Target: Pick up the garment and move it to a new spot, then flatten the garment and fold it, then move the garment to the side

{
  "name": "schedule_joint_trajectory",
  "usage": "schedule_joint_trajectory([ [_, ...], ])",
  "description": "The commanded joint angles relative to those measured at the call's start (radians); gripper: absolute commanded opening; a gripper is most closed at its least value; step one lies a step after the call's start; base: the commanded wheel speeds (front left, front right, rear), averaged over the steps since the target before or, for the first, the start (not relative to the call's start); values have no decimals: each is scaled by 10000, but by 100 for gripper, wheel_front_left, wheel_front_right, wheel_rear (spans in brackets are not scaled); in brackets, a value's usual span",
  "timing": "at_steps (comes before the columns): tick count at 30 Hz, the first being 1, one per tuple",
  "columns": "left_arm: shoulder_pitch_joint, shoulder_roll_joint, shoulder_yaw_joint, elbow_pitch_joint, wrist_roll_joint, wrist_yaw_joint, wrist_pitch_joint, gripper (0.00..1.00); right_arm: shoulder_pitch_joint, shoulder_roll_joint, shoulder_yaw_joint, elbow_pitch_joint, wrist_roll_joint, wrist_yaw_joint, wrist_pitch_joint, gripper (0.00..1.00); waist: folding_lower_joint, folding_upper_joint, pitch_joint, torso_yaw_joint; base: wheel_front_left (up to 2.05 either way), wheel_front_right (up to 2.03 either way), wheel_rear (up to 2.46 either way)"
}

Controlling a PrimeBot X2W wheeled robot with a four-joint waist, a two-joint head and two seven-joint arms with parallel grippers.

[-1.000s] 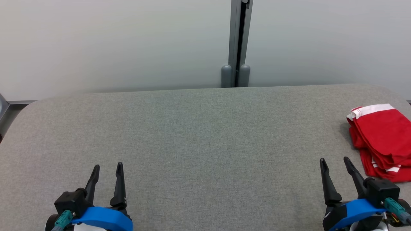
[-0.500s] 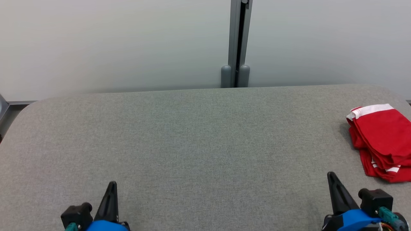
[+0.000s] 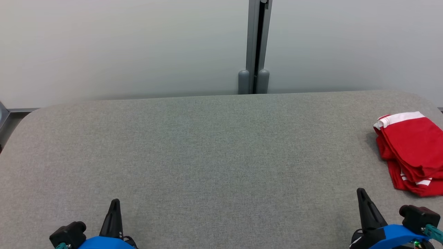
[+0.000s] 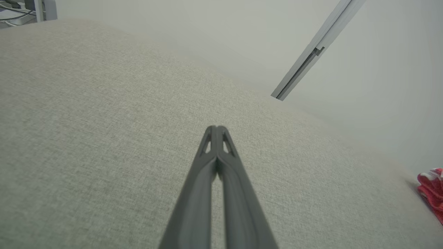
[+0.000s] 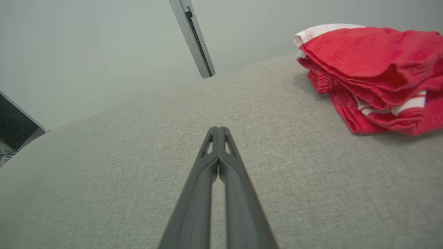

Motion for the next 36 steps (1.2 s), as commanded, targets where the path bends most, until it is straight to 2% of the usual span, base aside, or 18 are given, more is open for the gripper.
schedule_joint_trajectory([
  [1,-325,47,101,-231,-301,-10,68,0,-262,-10,-47,-214,361,0,64,0,-1,0,2,1,0,0,0],
  [36,-595,-172,829,-1135,-4872,-36,1394,0,-587,50,-195,-534,5776,1,1051,0,-1,0,61,9,0,0,0],
])
